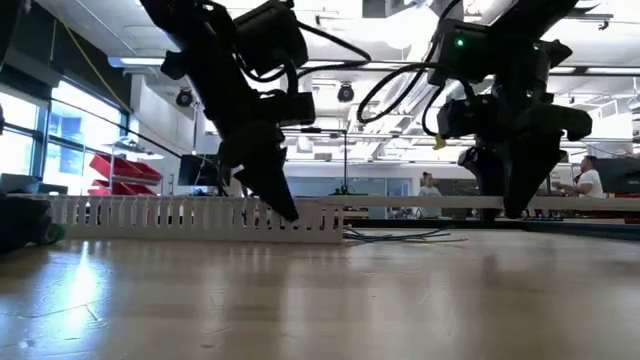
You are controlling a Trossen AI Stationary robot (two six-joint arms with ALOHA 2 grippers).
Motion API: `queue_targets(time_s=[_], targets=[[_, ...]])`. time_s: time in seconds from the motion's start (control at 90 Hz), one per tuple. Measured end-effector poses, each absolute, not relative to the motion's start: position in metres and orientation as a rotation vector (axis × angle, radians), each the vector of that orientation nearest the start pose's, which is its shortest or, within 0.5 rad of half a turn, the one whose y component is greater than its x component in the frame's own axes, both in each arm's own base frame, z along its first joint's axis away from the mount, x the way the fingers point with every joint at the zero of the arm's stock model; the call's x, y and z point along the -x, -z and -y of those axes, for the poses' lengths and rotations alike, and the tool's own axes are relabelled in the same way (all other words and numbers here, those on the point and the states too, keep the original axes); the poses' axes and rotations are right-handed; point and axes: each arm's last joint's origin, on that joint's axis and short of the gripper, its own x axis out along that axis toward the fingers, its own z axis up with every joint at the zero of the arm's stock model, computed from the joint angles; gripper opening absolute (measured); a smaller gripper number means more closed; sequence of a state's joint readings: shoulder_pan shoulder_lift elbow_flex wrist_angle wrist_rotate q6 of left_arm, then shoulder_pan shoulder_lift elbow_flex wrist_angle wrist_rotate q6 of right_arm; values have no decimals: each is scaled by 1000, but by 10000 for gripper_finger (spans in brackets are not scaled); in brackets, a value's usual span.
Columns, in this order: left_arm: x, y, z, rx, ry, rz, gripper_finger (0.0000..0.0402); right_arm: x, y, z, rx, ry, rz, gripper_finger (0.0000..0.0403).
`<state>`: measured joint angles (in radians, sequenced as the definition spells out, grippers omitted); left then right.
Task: Ziptie cables
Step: Close the white cable duct
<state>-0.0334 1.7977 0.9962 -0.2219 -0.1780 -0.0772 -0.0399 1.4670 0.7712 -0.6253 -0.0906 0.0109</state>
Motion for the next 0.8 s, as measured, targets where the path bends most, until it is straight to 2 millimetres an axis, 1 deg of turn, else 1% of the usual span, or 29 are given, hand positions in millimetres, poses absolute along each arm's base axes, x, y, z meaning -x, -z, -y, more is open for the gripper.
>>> queue_targets(time_s=[0.144,0.267,0.511,0.8], targets=[[-348,-138,7,-13,-172,-996,244,-244,-162,7,-94,-35,-1306,222],[-350,-135,7,3,-180,-988,232,-245,-162,7,-106,-26,-1296,222],[-351,-136,7,-6,-177,-974,231,-250,-164,8,-77,-34,-1239,222],[-351,-137,7,-5,-178,-960,230,-252,-164,8,-74,-35,-1219,222]])
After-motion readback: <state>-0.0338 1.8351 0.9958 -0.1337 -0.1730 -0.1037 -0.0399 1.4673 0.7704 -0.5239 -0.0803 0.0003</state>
